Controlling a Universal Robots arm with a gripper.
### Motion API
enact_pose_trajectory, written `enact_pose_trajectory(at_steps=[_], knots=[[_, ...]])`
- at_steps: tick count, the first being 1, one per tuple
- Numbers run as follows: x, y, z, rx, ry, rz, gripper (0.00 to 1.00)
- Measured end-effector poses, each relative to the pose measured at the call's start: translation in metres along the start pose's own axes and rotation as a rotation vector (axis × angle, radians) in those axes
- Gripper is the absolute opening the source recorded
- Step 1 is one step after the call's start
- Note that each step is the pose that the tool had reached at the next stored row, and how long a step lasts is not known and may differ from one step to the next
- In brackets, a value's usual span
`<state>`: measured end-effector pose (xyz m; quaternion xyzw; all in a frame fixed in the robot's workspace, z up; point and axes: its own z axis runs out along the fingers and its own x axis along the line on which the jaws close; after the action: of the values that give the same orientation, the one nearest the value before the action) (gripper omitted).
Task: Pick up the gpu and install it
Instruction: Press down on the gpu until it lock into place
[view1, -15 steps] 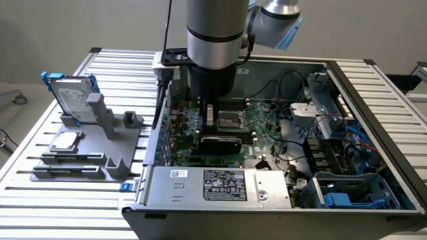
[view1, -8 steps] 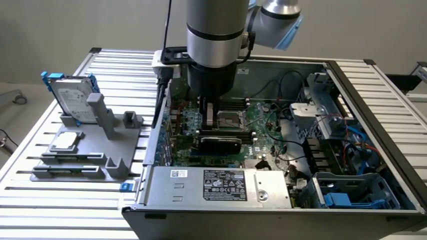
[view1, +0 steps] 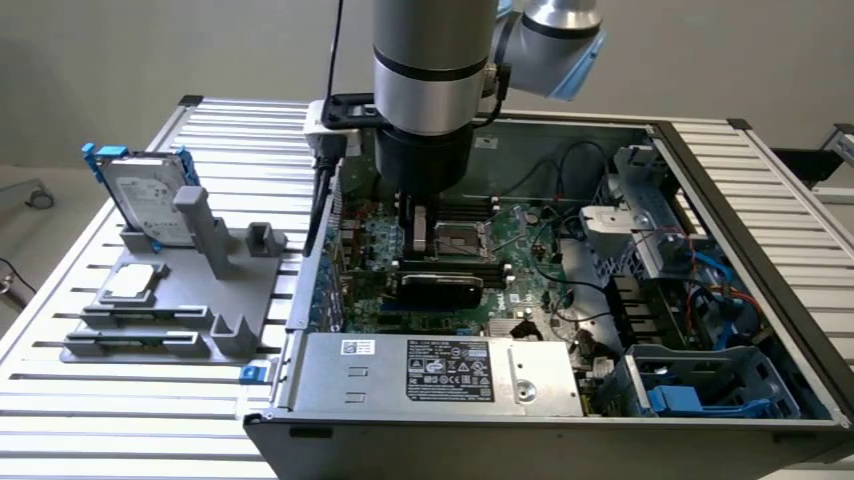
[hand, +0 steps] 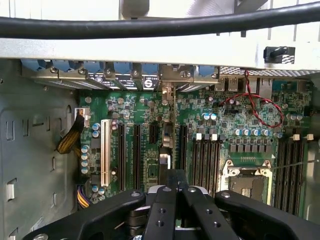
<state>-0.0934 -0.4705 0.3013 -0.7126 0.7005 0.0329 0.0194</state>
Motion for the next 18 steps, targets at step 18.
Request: enact_pose_trajectory(at_steps=[18], knots=[[-0.007, 0.0034, 0.0160, 0.0131, 0.0001, -0.005, 0.11]])
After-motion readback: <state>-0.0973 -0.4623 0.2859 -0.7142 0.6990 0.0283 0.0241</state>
